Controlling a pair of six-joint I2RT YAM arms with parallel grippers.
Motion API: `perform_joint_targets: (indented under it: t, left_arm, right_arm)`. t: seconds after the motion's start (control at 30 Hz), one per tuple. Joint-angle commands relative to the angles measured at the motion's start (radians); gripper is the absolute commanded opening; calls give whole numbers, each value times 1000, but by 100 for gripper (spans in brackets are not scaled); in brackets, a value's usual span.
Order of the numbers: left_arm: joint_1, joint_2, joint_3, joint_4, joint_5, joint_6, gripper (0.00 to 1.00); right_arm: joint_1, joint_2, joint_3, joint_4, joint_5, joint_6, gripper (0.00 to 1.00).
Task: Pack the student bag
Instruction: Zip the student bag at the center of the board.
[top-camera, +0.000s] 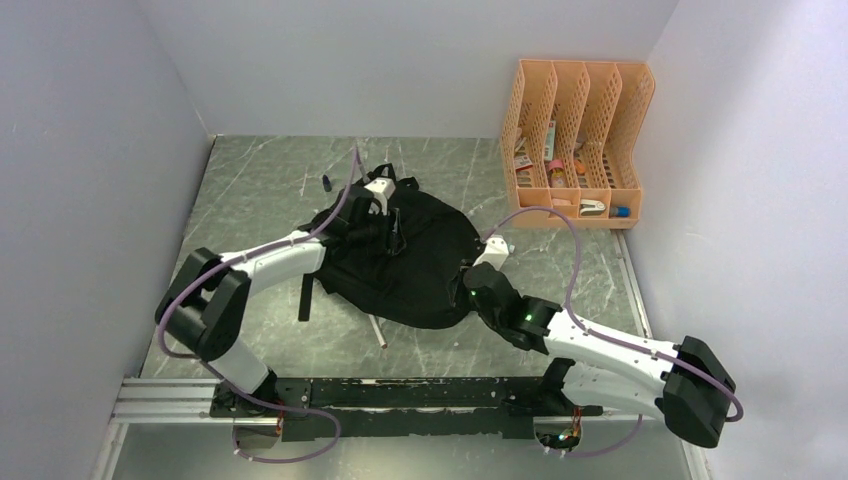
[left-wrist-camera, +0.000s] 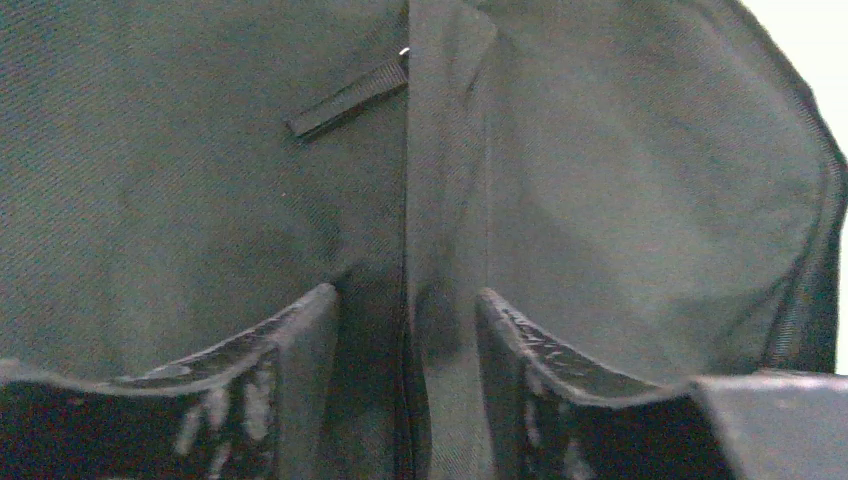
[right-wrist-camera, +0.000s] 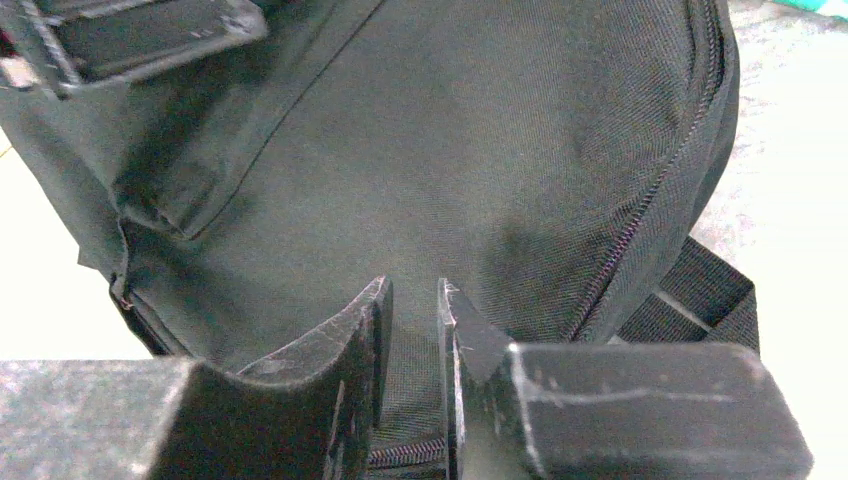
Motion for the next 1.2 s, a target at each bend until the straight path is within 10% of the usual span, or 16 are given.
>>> perform_joint_targets:
  t: [0.0, 0.23, 1.17]
  left_arm:
    - [-33, 62, 82, -74, 57, 55, 50]
    - [-112, 56, 95, -106, 87, 115, 36]
    - [-181, -247, -77, -249, -242, 28, 55]
  right_arm:
    - [-1, -22, 26, -19, 53, -35, 27]
    - [-2, -23, 19, 3, 67, -40, 27]
    - [-145, 101, 163, 89, -23, -8, 32]
